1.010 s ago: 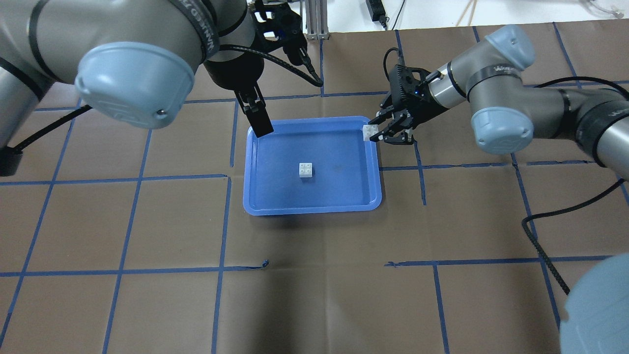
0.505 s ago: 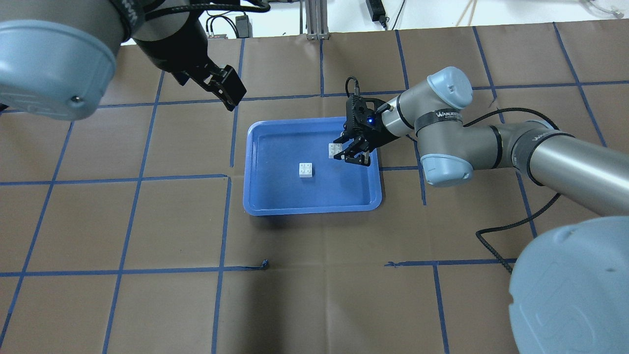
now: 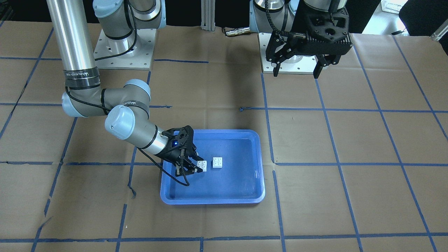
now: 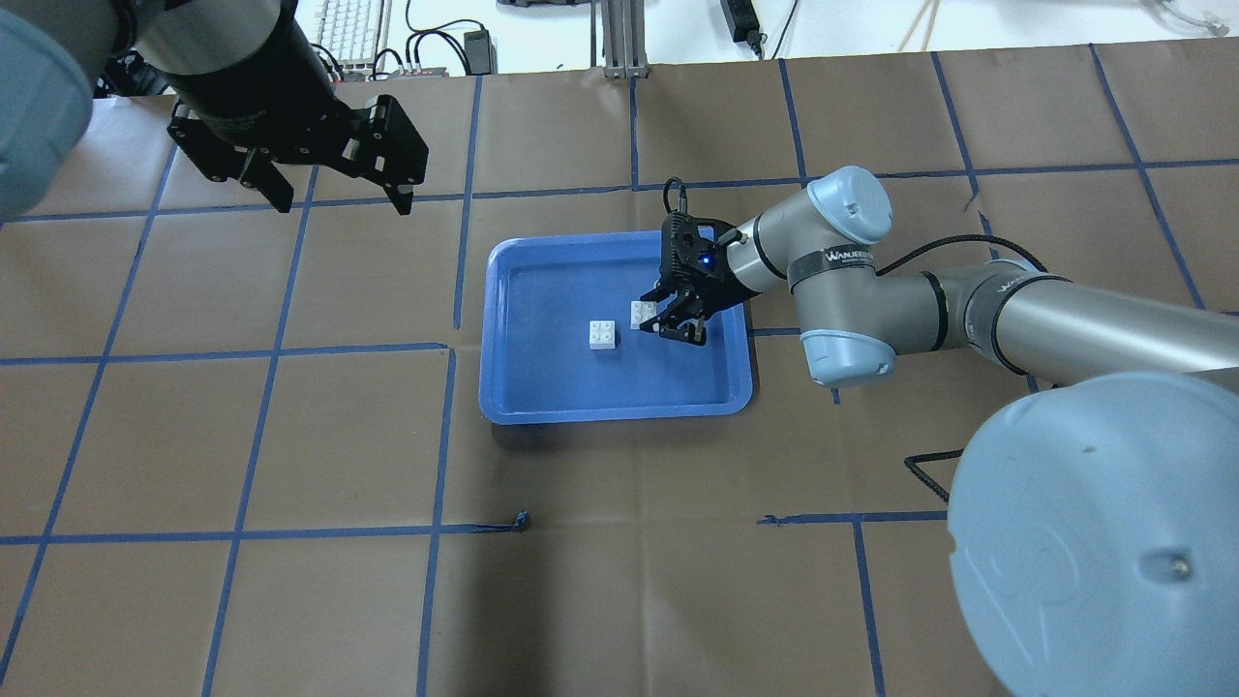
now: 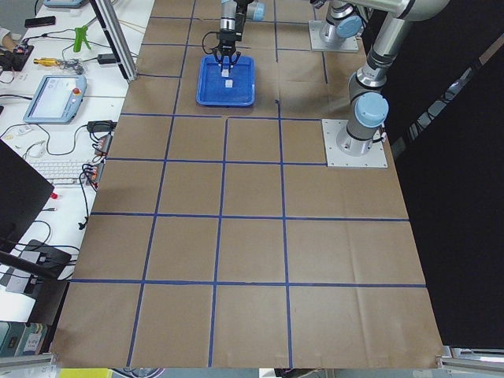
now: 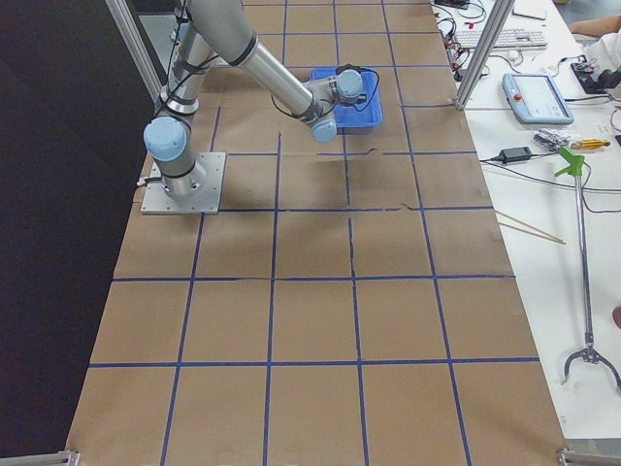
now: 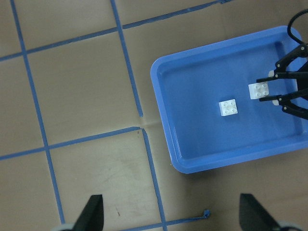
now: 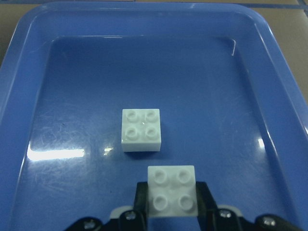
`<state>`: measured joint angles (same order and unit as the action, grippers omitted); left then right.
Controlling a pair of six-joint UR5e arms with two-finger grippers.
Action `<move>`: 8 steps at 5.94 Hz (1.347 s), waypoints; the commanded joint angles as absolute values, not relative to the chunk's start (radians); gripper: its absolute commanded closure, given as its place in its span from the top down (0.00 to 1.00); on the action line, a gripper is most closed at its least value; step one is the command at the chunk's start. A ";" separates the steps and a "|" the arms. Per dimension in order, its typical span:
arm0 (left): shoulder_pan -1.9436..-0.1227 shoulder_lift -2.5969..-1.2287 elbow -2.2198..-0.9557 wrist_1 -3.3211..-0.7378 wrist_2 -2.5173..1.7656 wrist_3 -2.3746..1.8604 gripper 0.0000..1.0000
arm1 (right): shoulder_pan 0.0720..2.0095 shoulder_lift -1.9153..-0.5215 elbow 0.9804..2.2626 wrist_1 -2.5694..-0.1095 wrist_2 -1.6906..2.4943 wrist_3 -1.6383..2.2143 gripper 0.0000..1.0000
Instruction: Assemble white blocks and place on blue tray
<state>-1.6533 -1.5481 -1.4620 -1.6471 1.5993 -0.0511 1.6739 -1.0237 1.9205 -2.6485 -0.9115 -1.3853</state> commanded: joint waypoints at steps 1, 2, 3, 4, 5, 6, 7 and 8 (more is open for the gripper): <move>-1.646 -1.545 -1.471 -1.666 1.600 -0.064 0.99 | 1.686 -1.015 1.921 -2.651 -0.913 -1.353 0.27; -1.644 -1.543 -1.470 -1.655 1.601 -0.063 0.99 | 1.687 -1.015 1.921 -2.654 -0.916 -1.326 0.27; -1.643 -1.545 -1.474 -1.641 1.601 -0.063 0.99 | 1.692 -1.015 1.921 -2.652 -0.916 -1.324 0.27; -1.641 -1.545 -1.477 -1.623 1.603 -0.063 0.99 | 1.704 -1.015 1.921 -2.652 -0.919 -1.322 0.27; -1.641 -1.545 -1.477 -1.621 1.605 -0.063 0.99 | 1.704 -1.015 1.922 -2.652 -0.920 -1.322 0.27; -1.641 -1.545 -1.479 -1.621 1.605 -0.063 0.99 | 1.704 -1.015 1.925 -2.652 -0.922 -1.322 0.27; -1.641 -1.545 -1.479 -1.621 1.605 -0.063 0.99 | 1.704 -1.015 1.925 -2.651 -0.922 -1.322 0.27; -1.640 -1.543 -1.479 -1.621 1.606 -0.063 0.99 | 1.704 -1.015 1.925 -2.651 -0.922 -1.322 0.27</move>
